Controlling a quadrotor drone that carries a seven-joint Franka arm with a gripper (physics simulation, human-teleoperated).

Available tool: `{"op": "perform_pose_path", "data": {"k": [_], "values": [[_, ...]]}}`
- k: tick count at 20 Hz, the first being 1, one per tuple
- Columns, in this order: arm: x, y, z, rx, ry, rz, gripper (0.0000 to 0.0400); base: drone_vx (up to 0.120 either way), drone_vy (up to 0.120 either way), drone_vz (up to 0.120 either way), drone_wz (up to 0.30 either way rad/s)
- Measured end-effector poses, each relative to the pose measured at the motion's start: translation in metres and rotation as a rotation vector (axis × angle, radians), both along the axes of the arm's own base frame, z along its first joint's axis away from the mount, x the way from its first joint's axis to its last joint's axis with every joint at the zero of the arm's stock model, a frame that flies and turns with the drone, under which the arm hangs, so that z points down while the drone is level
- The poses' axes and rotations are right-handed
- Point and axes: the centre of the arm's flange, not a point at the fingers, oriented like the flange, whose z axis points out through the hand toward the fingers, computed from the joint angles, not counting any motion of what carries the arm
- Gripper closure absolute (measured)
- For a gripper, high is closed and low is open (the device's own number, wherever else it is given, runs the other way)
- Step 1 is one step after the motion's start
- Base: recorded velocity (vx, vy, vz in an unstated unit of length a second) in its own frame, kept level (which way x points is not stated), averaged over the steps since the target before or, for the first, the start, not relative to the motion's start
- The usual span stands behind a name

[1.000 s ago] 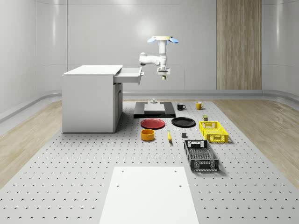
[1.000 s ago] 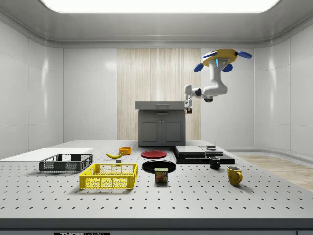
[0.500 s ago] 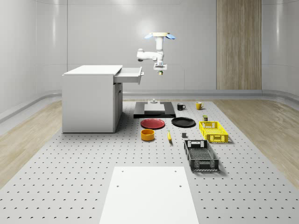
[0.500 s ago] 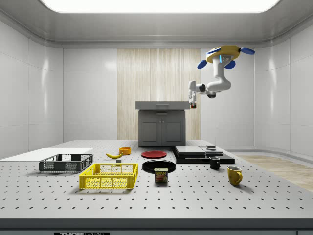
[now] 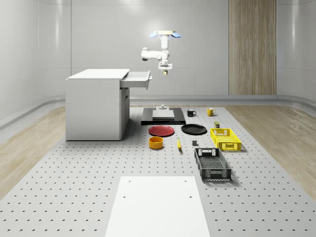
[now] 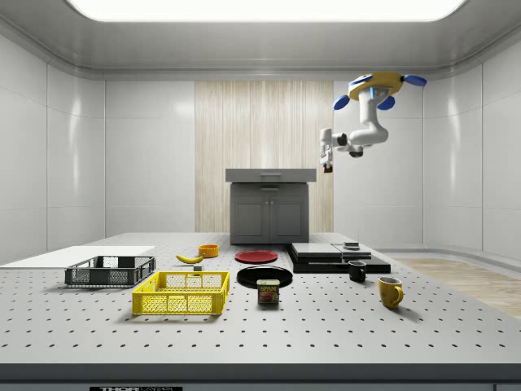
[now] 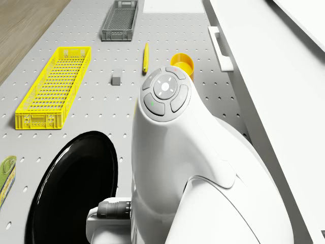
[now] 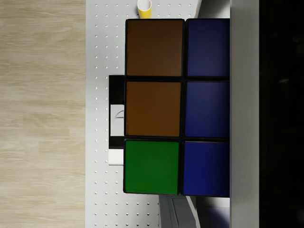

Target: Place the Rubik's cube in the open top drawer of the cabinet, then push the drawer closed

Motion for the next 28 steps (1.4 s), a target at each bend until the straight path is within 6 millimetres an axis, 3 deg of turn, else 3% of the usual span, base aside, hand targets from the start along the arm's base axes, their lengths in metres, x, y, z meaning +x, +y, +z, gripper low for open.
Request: {"op": "perform_pose_path", "data": {"k": [9, 16, 28], "values": [[0.0000, 0.0000, 0.0000, 0.000, 0.000, 0.000, 0.0078, 0.000, -0.120, 0.000, 0.000], [0.0000, 0.0000, 0.0000, 0.000, 0.000, 0.000, 0.0078, 0.000, -0.120, 0.109, 0.000], [0.0000, 0.0000, 0.0000, 0.000, 0.000, 0.000, 0.0078, 0.000, -0.120, 0.000, 0.000]]}}
